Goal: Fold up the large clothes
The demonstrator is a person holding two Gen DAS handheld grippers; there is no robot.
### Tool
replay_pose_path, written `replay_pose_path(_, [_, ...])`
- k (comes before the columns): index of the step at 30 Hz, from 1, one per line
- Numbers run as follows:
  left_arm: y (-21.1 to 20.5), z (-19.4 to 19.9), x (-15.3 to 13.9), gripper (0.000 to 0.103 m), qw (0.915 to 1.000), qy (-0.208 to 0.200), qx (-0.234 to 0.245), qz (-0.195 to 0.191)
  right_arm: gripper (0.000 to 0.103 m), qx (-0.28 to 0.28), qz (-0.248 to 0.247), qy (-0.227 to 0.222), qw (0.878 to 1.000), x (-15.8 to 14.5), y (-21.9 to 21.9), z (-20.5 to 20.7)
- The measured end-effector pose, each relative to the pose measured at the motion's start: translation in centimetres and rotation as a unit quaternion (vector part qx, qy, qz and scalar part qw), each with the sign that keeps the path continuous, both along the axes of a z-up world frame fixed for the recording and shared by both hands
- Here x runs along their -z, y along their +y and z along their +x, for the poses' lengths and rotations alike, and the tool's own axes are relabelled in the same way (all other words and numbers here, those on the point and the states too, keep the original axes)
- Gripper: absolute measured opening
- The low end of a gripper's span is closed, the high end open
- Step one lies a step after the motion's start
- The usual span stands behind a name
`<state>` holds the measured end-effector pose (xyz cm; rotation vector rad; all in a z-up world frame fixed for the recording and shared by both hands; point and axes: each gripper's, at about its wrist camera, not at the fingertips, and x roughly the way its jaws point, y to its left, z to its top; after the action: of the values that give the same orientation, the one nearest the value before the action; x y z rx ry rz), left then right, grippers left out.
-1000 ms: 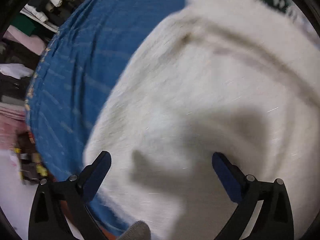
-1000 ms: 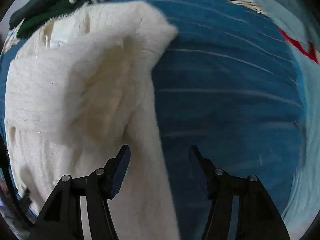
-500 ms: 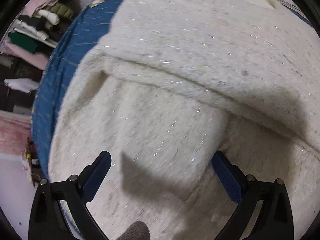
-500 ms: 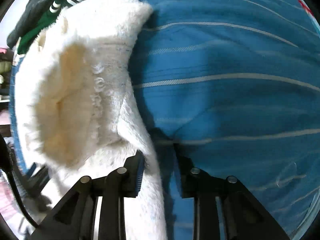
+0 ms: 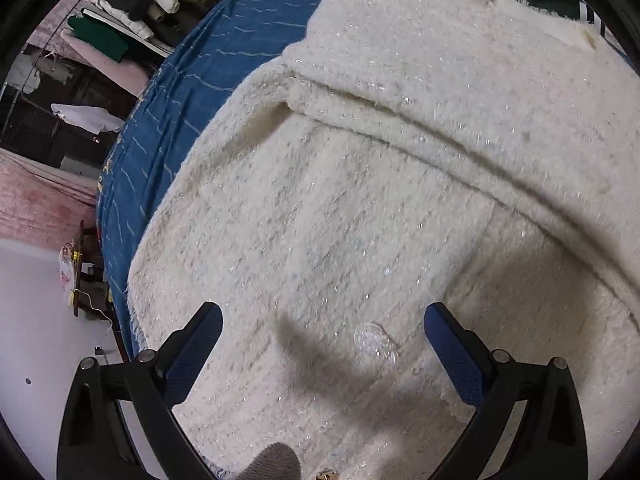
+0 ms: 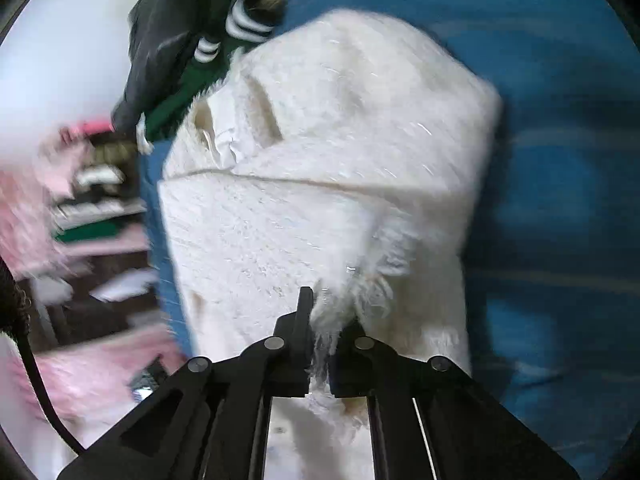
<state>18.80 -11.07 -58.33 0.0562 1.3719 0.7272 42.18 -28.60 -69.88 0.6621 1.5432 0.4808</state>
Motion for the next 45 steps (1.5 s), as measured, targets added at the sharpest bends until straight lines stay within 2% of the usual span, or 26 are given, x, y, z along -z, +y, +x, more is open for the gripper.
replay_pose_path(2, [-0.6,-0.4,-0.4,0.103,1.0,-0.003,0.002,0.004,0.005,-0.023,-0.032,-0.069,0.997,-4.1,1.4,0.4])
replay_pose_path(4, [-0.5,-0.6,-0.4,0.103,1.0,-0.003,-0.004,0.004,0.005,-0.023,-0.033,-0.129,0.991,-7.5,1.2,0.2])
replay_pose_path(6, [-0.7,-0.8,-0.5,0.103,0.9999,-0.004,-0.01,-0.001,0.005,-0.023,-0.032,-0.164,0.986,-9.3,0.8,0.8])
replay_pose_path(8, [-1.0,-0.9,-0.6,0.103,1.0,-0.003,-0.009,-0.002,0.005,-0.041,-0.068,-0.186,0.979,-9.5,0.2,1.5])
replay_pose_path(10, [-1.4,-1.0,-0.6,0.103,1.0,0.0,0.004,0.007,0.006,-0.071,-0.102,-0.16,0.979,-7.1,0.1,2.0])
replay_pose_path(12, [-1.9,-1.1,-0.2,0.103,0.9994,0.01,0.021,0.026,0.018,-0.106,-0.147,-0.089,0.979,-2.5,0.3,2.8])
replay_pose_path(14, [-2.5,-1.2,0.1,0.103,0.9979,0.021,0.036,0.049,0.027,-0.092,-0.148,-0.074,0.982,-1.4,-0.9,2.4])
replay_pose_path(15, [-2.8,-1.2,0.3,0.103,0.9966,0.027,0.045,0.064,0.042,-0.084,-0.143,-0.076,0.983,-1.6,-1.7,2.2])
replay_pose_path(17, [-3.6,-1.3,0.3,0.103,0.9935,0.035,0.061,0.089,0.06,-0.068,-0.154,-0.089,0.982,-2.9,-3.6,1.1])
replay_pose_path(19, [-5.4,-1.8,-0.5,0.103,0.9873,0.04,0.09,0.124,0.06,-0.057,-0.166,-0.091,0.98,-3.7,-5.5,-0.2])
replay_pose_path(22, [-10.1,-3.3,-2.5,0.103,0.9636,0.034,0.165,0.208,0.06,-0.047,-0.196,-0.083,0.976,-4.5,-8.6,-3.1])
replay_pose_path(24, [-13.1,-4.4,-3.4,0.103,0.9569,0.044,0.186,0.219,0.06,-0.042,-0.225,-0.074,0.971,-4.6,-10.0,-5.1])
replay_pose_path(25, [-14.8,-5.1,-3.7,0.103,0.9546,0.05,0.195,0.219,0.06,-0.039,-0.237,-0.068,0.968,-4.8,-10.9,-6.2])
replay_pose_path(27, [-18.9,-6.6,-4.0,0.103,0.9546,0.073,0.214,0.194,0.06,-0.032,-0.262,-0.05,0.963,-5.2,-12.6,-8.7])
replay_pose_path(30, [-23.2,-8.7,-3.9,0.103,0.9616,0.094,0.222,0.13,0.06,-0.019,-0.282,-0.022,0.959,-5.4,-14.7,-11.6])
replay_pose_path(33, [-26.9,-10.3,-2.8,0.103,0.966,0.112,0.218,0.083,0.06,-0.007,-0.302,-0.004,0.953,-5.6,-17.3,-14.0])
replay_pose_path(35, [-28.9,-11.1,-1.2,0.103,0.9654,0.125,0.217,0.073,0.06,0.002,-0.306,0.006,0.952,-5.6,-18.5,-14.9])
replay_pose_path(37, [-30.1,-11.3,0.5,0.103,0.9622,0.132,0.223,0.084,0.06,0.015,-0.311,0.017,0.95,-5.5,-19.9,-15.6])
replay_pose_path(40, [-29.7,-10.7,3.6,0.103,0.9577,0.142,0.225,0.109,0.06,0.03,-0.31,0.024,0.95,-5.5,-21.2,-15.6])
replay_pose_path(43, [-27.0,-9.3,4.0,0.103,0.9707,0.116,0.194,0.081,0.06,0.032,-0.304,0.021,0.952,-5.7,-21.7,-15.3])
replay_pose_path(44, [-26.0,-8.9,3.5,0.094,0.9741,0.103,0.185,0.08,0.06,0.031,-0.303,0.021,0.952,-5.8,-21.6,-14.9])
replay_pose_path(45, [-25.1,-8.5,3.0,0.079,0.9767,0.09,0.177,0.082,0.06,0.029,-0.301,0.019,0.953,-5.8,-21.4,-14.4])
